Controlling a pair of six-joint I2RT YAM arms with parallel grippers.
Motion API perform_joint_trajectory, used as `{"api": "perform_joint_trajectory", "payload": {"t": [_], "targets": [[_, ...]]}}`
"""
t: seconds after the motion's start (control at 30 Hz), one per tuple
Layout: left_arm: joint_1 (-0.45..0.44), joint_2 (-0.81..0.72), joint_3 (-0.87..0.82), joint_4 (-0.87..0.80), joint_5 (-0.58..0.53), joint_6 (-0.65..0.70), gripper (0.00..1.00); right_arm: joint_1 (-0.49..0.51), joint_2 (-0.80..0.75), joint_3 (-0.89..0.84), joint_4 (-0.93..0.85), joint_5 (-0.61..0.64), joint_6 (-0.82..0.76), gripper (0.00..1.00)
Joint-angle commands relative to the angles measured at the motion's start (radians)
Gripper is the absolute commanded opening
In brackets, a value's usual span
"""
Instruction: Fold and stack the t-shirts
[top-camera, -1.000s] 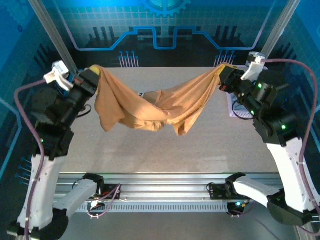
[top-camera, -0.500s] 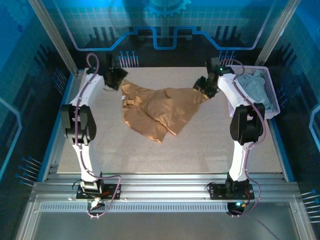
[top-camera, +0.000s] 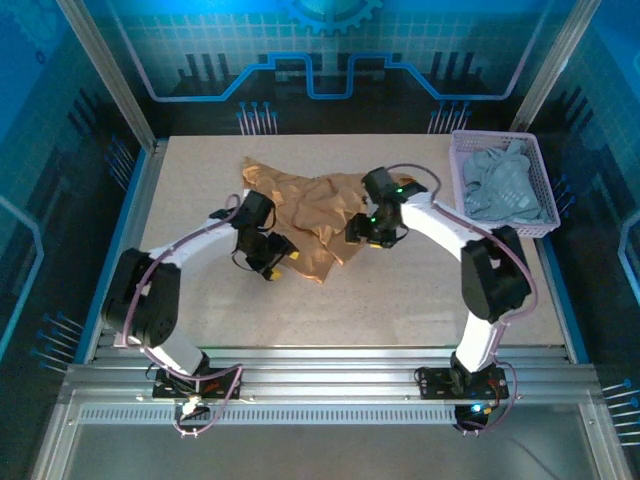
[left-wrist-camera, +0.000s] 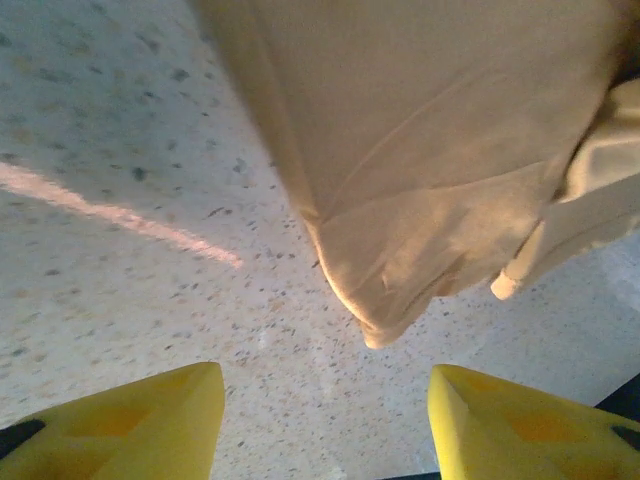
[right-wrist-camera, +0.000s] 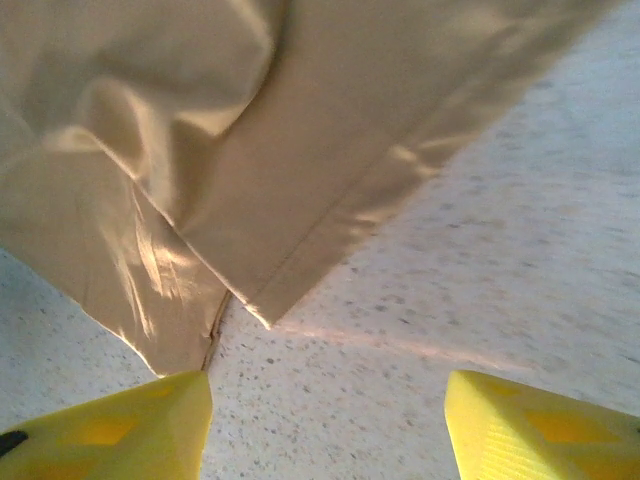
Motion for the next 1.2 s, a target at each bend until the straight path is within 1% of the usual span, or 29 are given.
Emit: {"api": "perform_joint_trajectory", "payload": {"t": [0.0,0.1,0.23,0.27,0.33,0.37,0.43,0.47,0.5,0.63,0.7,0.73,0.93,1.0,1.03,1.07,1.13,1.17], "targets": [[-0.044,0.077,0.055,0.066,0.064,-0.053,0.57,0.041,0.081,0.052,0.026,0.004,-0.036,0.63],[-0.080,0.129,0.070,0.091,0.066,-0.084,0.56,0.052,0.146,0.085,0.029,0.013,-0.033,0.62],[-0.103,0.201,0.094,0.123,0.067,-0.106,0.54,0.056,0.215,0.141,0.009,0.014,-0.039,0.58],[-0.108,0.218,0.101,0.129,0.061,-0.107,0.51,0.059,0.232,0.158,0.001,0.014,-0.041,0.57],[-0.110,0.242,0.111,0.126,0.039,-0.104,0.43,0.064,0.265,0.194,-0.023,0.021,-0.043,0.55],[-0.110,0.250,0.113,0.122,0.022,-0.102,0.36,0.067,0.285,0.212,-0.038,0.023,-0.041,0.53],[-0.105,0.255,0.117,0.094,-0.036,-0.084,0.20,0.070,0.315,0.233,-0.062,0.029,-0.031,0.46],[-0.099,0.248,0.117,0.070,-0.065,-0.076,0.08,0.070,0.329,0.239,-0.073,0.034,-0.023,0.38],[-0.088,0.234,0.107,0.054,-0.089,-0.070,0.00,0.071,0.335,0.240,-0.082,0.041,-0.016,0.28],[-0.040,0.129,0.036,-0.022,-0.180,-0.029,0.00,0.069,0.302,0.214,-0.093,0.081,-0.011,0.11],[-0.010,0.056,-0.010,-0.062,-0.217,0.005,0.00,0.066,0.256,0.187,-0.090,0.098,-0.016,0.03],[0.002,0.026,-0.034,-0.073,-0.225,0.017,0.00,0.067,0.233,0.176,-0.090,0.107,-0.022,0.00],[0.100,-0.166,-0.191,-0.167,-0.254,0.085,0.00,0.090,0.057,0.064,-0.101,0.161,-0.089,0.00],[0.141,-0.223,-0.235,-0.183,-0.256,0.113,0.00,0.119,0.006,0.022,-0.094,0.180,-0.140,0.00],[0.156,-0.240,-0.248,-0.189,-0.257,0.126,0.00,0.137,-0.013,0.005,-0.077,0.170,-0.171,0.00],[0.169,-0.255,-0.256,-0.198,-0.259,0.140,0.00,0.161,-0.028,-0.013,-0.055,0.154,-0.218,0.13],[0.190,-0.268,-0.269,-0.206,-0.259,0.157,0.00,0.219,-0.043,-0.037,-0.021,0.152,-0.295,0.42],[0.199,-0.269,-0.274,-0.207,-0.259,0.163,0.00,0.255,-0.039,-0.039,-0.007,0.143,-0.328,0.54]]}}
